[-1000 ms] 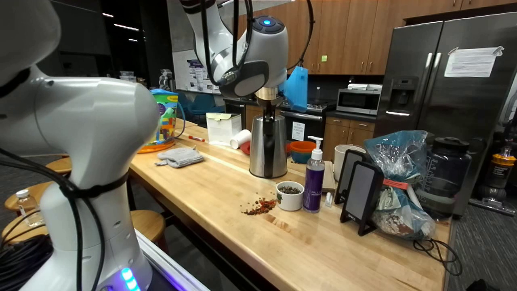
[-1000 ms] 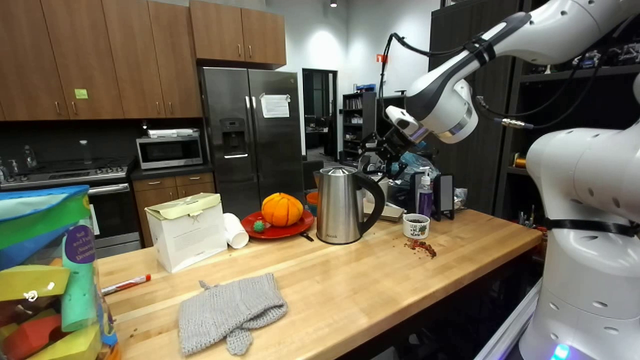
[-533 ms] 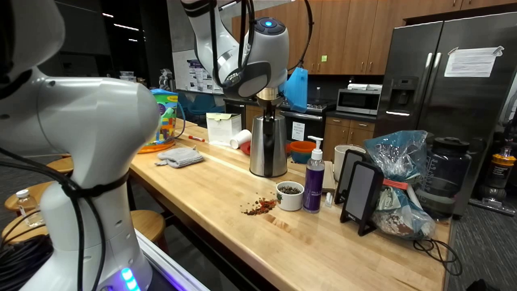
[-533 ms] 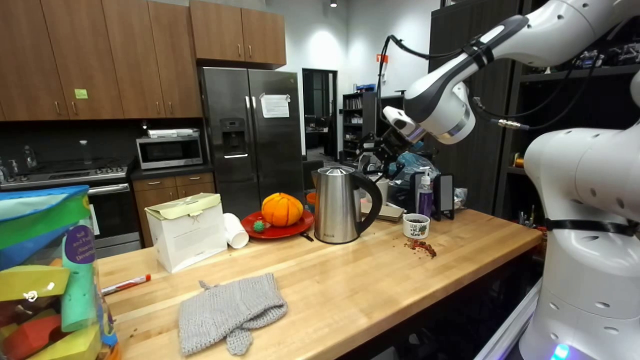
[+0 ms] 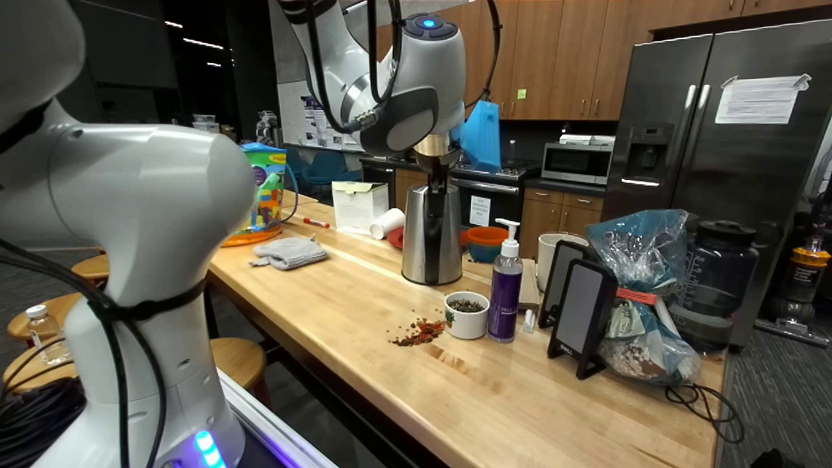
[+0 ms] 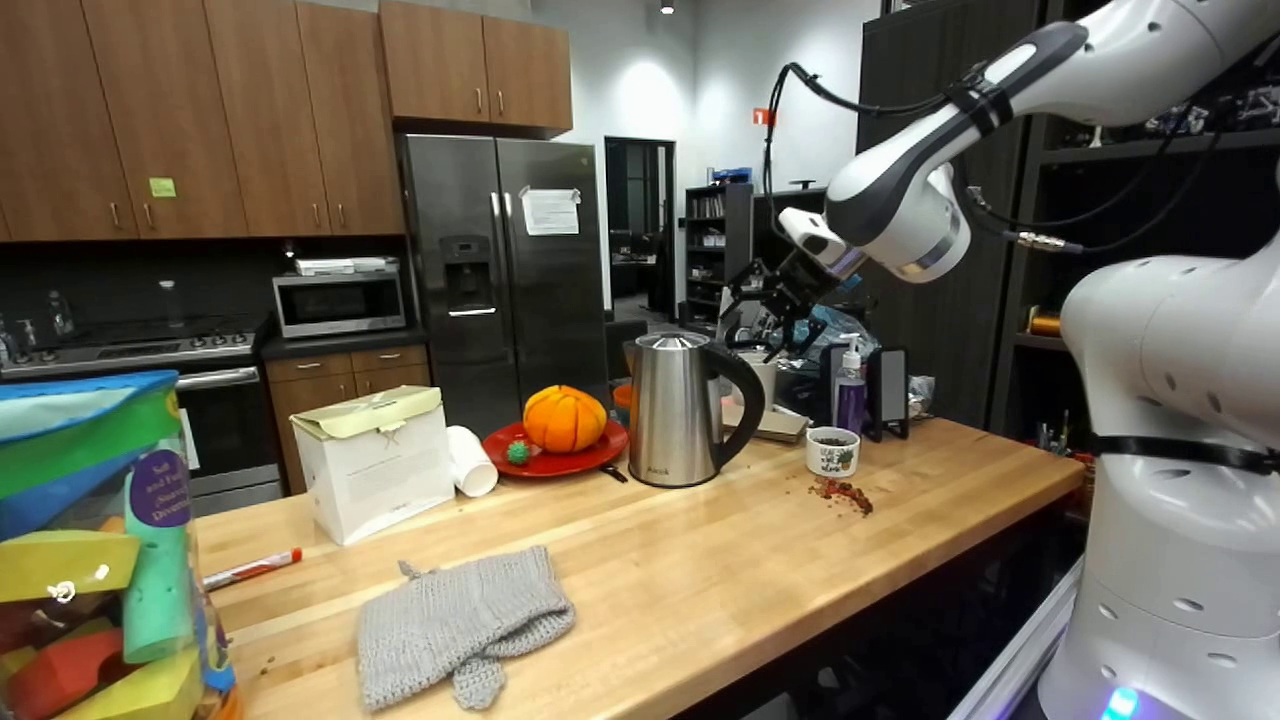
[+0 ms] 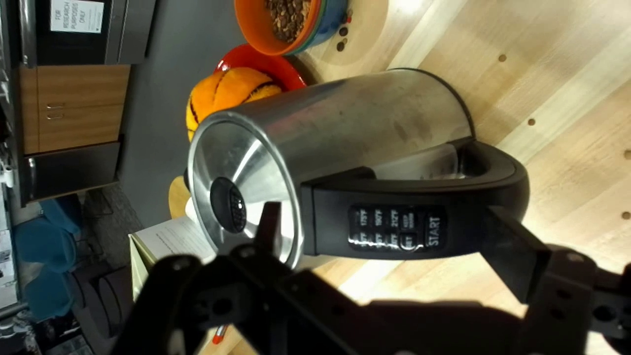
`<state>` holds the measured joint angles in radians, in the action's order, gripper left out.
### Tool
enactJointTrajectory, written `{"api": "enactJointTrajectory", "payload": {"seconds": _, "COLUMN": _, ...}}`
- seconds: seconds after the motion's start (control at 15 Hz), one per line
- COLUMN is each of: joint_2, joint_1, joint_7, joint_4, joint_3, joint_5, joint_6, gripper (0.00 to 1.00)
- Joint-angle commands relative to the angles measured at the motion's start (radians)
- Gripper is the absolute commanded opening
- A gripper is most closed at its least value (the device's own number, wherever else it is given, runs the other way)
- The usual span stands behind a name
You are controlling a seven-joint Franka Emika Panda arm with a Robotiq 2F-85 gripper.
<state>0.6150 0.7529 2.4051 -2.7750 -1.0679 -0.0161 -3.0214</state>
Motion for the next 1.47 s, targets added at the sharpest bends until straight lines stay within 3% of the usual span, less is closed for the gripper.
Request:
{"api": "enactJointTrajectory", "payload": {"seconds": 0.0, "joint_2": 0.056, "joint_1": -0.127, "joint_7": 0.004, "joint_4": -0.001, "joint_3": 0.077, "joint_5": -0.038, "joint_6": 0.068, "gripper": 1.0}}
{"api": "enactJointTrajectory", "payload": {"seconds": 0.4, "joint_2": 0.112, "joint_1": -0.26, "joint_7": 0.056, "joint_4": 0.001, "joint_3": 0.187, "joint_5": -0.037, "joint_6": 0.153, "gripper": 1.0}}
{"api": "enactJointTrajectory", "payload": {"seconds": 0.67, "joint_2": 0.129, "joint_1": -0.278, "joint_7": 0.128, "joint_4": 0.013, "joint_3": 0.242, "joint_5": -0.015, "joint_6": 0.203, "gripper": 1.0}}
{"api": "enactJointTrajectory", "payload": {"seconds": 1.07, "joint_2": 0.126, "joint_1": -0.209, "joint_7": 0.144, "joint_4": 0.024, "joint_3": 0.26, "joint_5": 0.032, "joint_6": 0.069, "gripper": 1.0}}
{"api": "enactJointTrajectory", "payload": {"seconds": 1.4, "joint_2": 0.107, "joint_1": -0.073, "joint_7": 0.114, "joint_4": 0.02, "joint_3": 0.225, "joint_5": 0.042, "joint_6": -0.059, "gripper": 1.0}}
